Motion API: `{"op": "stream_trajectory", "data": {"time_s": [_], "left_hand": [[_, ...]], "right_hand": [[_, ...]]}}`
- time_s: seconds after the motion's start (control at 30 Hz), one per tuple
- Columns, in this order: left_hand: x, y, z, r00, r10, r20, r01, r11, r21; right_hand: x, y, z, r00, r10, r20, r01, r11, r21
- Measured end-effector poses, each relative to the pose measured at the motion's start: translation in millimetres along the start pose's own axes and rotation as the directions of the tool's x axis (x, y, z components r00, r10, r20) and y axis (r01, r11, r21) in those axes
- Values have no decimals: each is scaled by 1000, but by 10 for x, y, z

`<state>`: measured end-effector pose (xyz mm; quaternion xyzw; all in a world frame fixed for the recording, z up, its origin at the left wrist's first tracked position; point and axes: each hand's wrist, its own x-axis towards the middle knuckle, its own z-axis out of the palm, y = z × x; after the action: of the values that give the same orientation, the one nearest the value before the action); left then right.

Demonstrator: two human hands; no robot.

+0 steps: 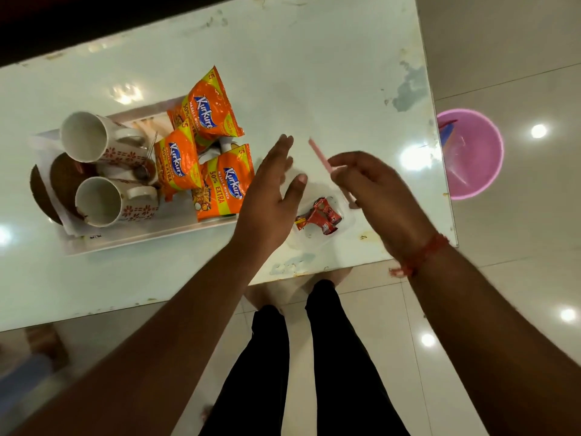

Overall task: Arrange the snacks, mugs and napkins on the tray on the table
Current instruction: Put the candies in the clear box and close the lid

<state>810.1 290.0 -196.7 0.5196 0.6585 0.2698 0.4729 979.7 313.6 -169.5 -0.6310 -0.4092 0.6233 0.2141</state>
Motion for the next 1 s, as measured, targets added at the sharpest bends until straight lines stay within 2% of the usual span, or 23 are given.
{"op": "stream_trajectory", "data": {"time_s": [0.03, 0.13, 0.17, 0.23, 0.27, 0.37, 0.53, 0.8, 1.0], "left_hand": [[-43, 15, 5, 999, -37, -2, 37, 997, -73], [-170, -7, -7, 989, -112, -94, 105, 992, -74], [-204, -24, -18, 981, -138, -134, 131, 989, -65], [-269, -59, -31, 963, -198, -181, 188, 979, -72], [-305, -73, -26, 955, -231, -185, 220, 972, -76], [-421, -124, 37, 937, -305, -173, 298, 952, -66], [-508, -219, 182, 885, -413, -215, 399, 910, -108], [-440, -385, 303, 849, -464, -254, 462, 884, -70], [-407, -451, 345, 878, -423, -224, 435, 900, 5]], "right_hand": [[-79, 9, 22, 997, 31, 73, -35, 998, 52], [-215, 91, 49, 969, 108, 224, -144, 977, 154], [-235, 124, 45, 966, 142, 215, -183, 966, 184], [-246, 197, 38, 976, 192, 103, -208, 960, 185], [-249, 239, 38, 984, 175, 24, -176, 976, 125], [-235, 385, 57, 989, -5, -148, -17, 990, -143], [-187, 583, 123, 956, -197, -219, 78, 886, -456], [-59, 760, 253, 925, -309, -219, 114, 779, -617], [54, 882, 213, 917, -344, -204, 145, 762, -631]]}}
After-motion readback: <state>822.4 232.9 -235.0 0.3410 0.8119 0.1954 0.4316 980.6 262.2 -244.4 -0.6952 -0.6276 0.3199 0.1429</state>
